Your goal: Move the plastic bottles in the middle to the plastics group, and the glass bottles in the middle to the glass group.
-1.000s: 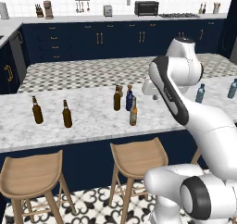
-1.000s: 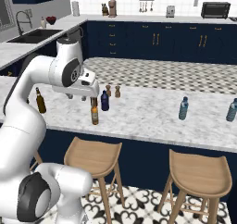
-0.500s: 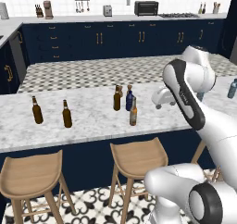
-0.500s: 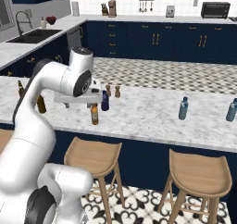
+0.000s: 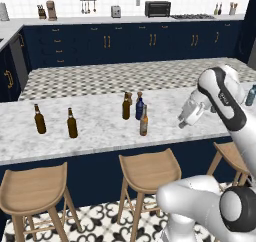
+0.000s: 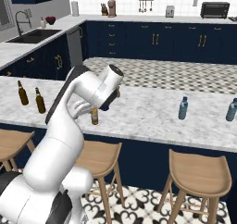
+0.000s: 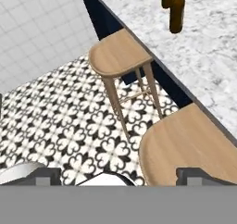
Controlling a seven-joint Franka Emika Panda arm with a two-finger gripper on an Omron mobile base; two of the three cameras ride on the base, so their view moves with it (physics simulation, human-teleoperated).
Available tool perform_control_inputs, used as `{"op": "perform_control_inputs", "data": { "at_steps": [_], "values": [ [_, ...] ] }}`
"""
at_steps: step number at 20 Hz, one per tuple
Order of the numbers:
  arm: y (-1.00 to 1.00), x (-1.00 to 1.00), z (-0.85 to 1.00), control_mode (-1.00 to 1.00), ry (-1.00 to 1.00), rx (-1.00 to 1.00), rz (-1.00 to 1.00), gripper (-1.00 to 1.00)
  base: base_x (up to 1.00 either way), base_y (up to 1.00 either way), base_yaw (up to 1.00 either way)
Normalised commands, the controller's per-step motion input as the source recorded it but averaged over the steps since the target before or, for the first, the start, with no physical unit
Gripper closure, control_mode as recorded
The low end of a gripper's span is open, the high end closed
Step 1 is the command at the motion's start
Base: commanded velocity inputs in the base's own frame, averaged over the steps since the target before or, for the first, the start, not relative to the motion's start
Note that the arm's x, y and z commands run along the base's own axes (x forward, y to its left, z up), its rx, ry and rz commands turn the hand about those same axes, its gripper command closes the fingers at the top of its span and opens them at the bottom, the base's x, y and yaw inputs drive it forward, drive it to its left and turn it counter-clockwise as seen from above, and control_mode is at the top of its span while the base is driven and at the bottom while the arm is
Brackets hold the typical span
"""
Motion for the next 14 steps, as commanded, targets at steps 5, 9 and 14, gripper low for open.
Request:
{"op": "perform_control_inputs", "data": {
  "at_steps": [5, 9, 14],
  "values": [
    [-0.11, 0.17, -0.34, -1.00, -0.49, 0.17, 0.29, -1.00, 0.00, 0.00, 0.00],
    [-0.02, 0.14, -0.31, -1.00, -0.60, 0.23, 0.06, -1.00, 0.00, 0.00, 0.00],
    [0.12, 0.37, -0.22, -1.00, -0.42, 0.26, -0.02, -1.00, 0.00, 0.00, 0.00]
  ]
}}
